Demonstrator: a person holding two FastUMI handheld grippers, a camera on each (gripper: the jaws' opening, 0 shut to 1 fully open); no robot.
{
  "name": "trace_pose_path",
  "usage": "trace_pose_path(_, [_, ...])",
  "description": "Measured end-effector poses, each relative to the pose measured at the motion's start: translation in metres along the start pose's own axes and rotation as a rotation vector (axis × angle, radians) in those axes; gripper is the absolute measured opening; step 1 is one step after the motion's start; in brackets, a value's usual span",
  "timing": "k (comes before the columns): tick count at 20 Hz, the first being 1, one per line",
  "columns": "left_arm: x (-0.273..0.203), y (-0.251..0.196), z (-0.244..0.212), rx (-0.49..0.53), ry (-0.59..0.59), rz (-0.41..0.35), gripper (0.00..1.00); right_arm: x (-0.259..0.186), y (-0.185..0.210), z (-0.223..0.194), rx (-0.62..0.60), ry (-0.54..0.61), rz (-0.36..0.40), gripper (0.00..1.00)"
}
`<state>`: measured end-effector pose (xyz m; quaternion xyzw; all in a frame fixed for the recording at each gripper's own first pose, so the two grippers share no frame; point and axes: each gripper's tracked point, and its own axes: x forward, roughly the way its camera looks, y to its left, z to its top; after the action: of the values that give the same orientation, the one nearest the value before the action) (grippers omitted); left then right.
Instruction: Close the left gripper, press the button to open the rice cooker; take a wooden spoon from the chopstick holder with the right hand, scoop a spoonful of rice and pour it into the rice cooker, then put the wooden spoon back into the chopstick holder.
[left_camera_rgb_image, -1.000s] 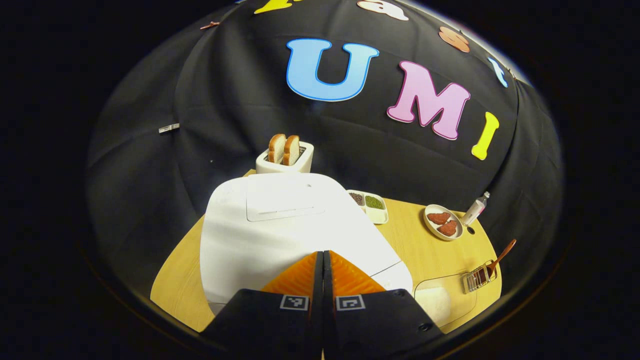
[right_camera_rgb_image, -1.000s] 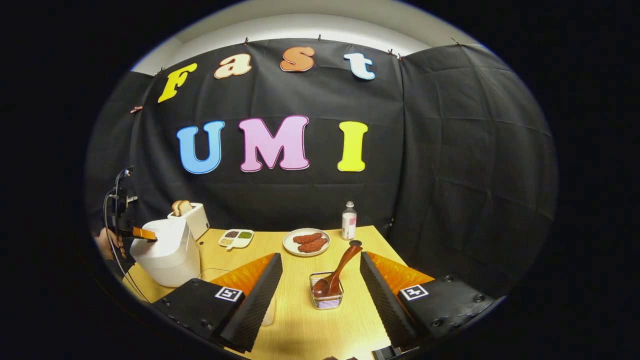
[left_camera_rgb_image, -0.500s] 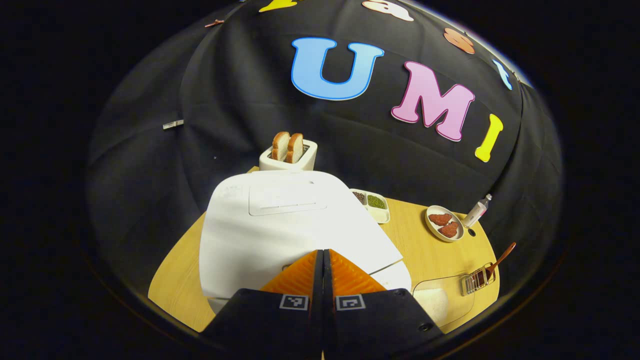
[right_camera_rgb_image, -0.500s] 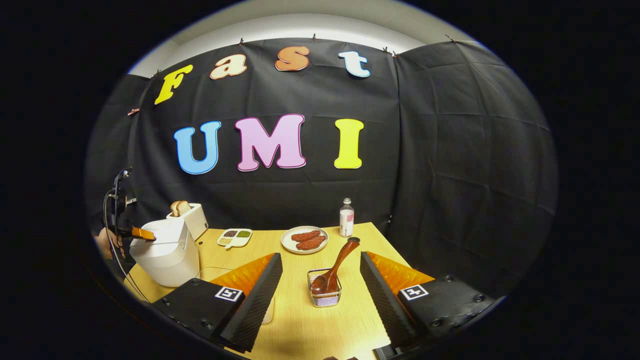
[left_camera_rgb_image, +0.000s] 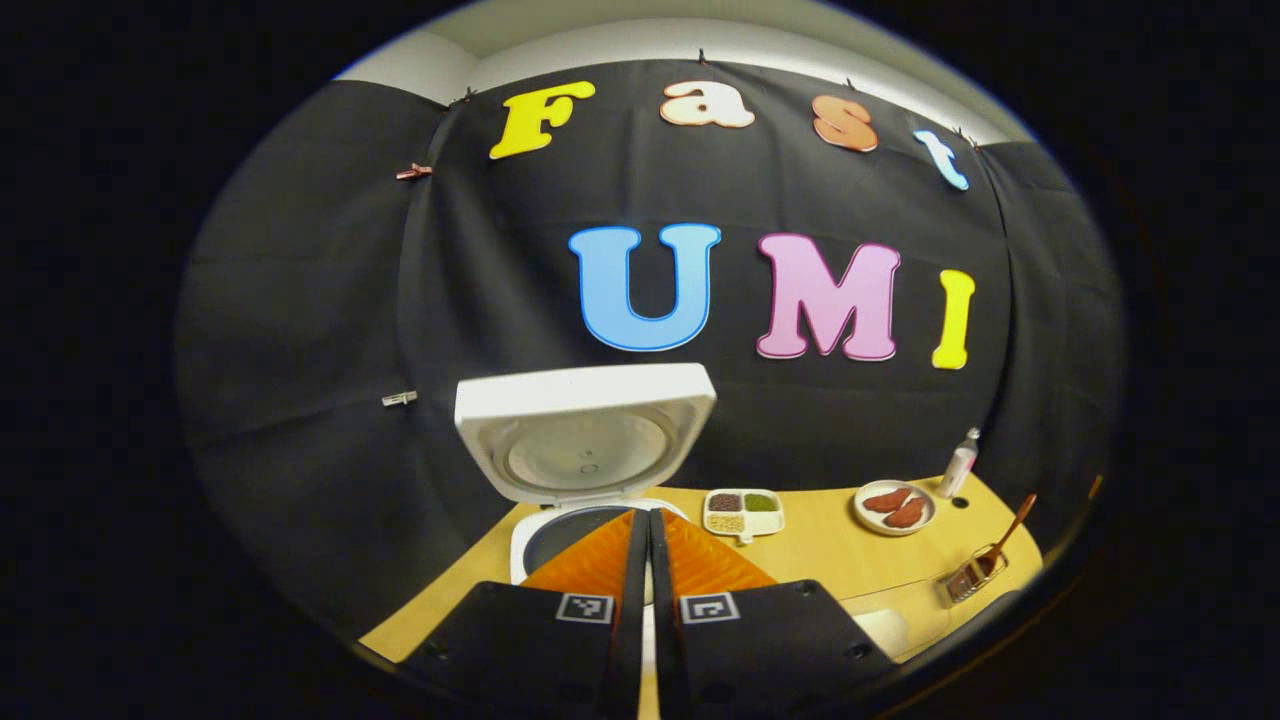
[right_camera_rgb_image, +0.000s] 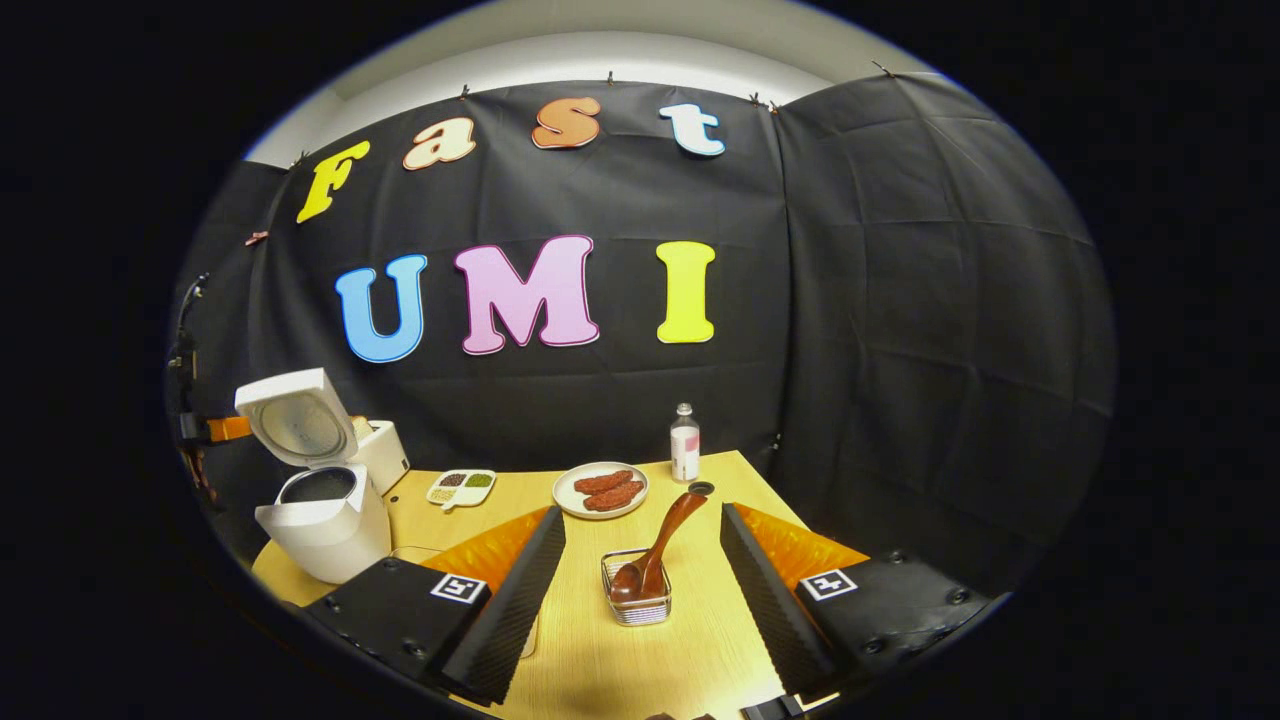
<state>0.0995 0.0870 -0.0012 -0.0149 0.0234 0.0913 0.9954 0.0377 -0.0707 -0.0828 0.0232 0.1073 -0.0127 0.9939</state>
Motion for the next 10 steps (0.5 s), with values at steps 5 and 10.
trace_pose_path(5, [-0.044,-0.025,-0.036,-0.027,0.011,-0.030,0.88,0.030,-0.005,0.006,-0.002,-0.022,0.032,0.98])
trace_pose_path(10, [-0.068,-0.047,-0.077,0.000,0.100,-0.020,0.96,0.073,-0.026,-0.008,0.038,0.047,0.022,0.98])
